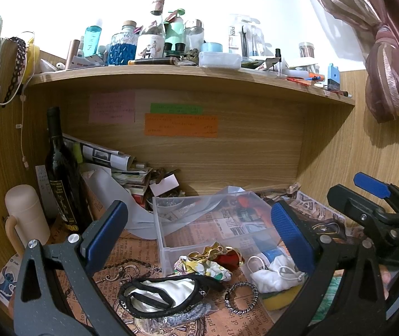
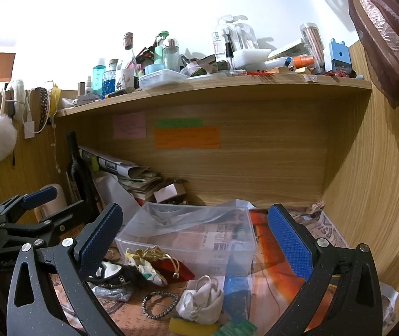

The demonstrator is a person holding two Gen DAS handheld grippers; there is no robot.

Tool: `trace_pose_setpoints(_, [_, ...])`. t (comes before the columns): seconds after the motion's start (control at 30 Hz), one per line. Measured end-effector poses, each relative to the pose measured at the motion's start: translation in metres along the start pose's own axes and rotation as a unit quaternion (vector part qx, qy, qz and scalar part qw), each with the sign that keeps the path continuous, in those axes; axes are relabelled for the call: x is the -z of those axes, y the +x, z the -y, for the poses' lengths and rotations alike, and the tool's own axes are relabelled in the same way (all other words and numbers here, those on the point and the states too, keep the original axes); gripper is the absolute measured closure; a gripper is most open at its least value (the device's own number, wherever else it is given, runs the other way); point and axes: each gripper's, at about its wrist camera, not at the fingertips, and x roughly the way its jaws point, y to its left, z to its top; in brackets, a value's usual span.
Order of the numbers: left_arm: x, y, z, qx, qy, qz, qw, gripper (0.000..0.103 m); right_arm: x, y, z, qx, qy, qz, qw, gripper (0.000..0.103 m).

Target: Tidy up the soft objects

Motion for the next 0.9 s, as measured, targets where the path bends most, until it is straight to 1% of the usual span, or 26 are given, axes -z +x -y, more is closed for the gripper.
trace_pose_setpoints(0.9, [-0.0010, -0.0012, -0.0015, 0.000, -0.001, 0.001, 1.0000, 0.000, 0.0007, -0.0022, -0.0018, -0.004, 0.001, 0.003, 1.000, 0.000])
